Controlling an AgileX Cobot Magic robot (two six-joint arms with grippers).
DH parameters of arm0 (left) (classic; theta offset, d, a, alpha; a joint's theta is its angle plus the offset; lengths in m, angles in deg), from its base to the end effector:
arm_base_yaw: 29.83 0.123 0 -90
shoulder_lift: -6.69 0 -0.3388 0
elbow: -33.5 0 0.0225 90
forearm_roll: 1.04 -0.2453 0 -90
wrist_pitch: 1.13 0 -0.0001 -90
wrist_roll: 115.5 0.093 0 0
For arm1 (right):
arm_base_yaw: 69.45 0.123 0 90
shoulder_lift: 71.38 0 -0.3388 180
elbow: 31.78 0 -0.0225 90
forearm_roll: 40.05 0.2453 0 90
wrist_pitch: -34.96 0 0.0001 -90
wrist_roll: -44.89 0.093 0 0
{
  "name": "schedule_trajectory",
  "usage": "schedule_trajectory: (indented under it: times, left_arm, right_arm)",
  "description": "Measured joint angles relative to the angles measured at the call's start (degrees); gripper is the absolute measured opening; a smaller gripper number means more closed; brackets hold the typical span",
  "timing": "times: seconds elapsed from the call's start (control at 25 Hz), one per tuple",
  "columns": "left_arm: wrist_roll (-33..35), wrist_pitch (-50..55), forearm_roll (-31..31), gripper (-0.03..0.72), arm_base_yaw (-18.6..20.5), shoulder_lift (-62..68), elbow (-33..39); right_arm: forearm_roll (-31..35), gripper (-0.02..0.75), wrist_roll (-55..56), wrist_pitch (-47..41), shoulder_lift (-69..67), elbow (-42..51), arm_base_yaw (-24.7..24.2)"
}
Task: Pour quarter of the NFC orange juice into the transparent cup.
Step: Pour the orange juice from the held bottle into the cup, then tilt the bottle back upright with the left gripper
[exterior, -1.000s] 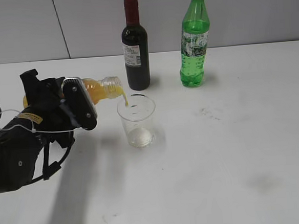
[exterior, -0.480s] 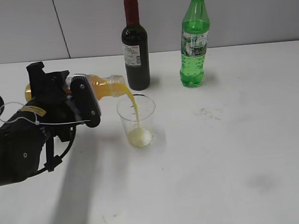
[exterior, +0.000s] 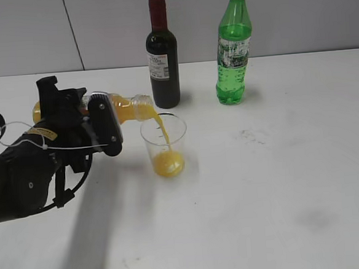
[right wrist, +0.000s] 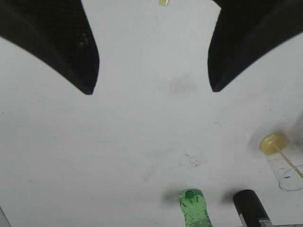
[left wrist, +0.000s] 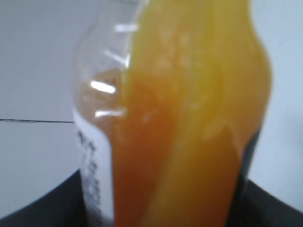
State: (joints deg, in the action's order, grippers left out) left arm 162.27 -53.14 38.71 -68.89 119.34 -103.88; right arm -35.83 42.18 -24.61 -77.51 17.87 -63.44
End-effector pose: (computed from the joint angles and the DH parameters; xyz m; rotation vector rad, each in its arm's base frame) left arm 0.2847 -0.1707 0.1938 1.3826 1.4178 0.8727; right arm -0.0631 -0.0007 0.2760 -0.1560 2.0072 0.1244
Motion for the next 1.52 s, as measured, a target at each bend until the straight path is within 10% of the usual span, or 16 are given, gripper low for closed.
schedule_trajectory:
  times: [1.52]
  left_arm:
    - [-1.66, -1.33, -0.06, 0.465, 0.00, 0.00, -0.05]
  right_arm:
    - [0.05, 0.552, 0.00, 0.00, 0.00, 0.00, 0.00]
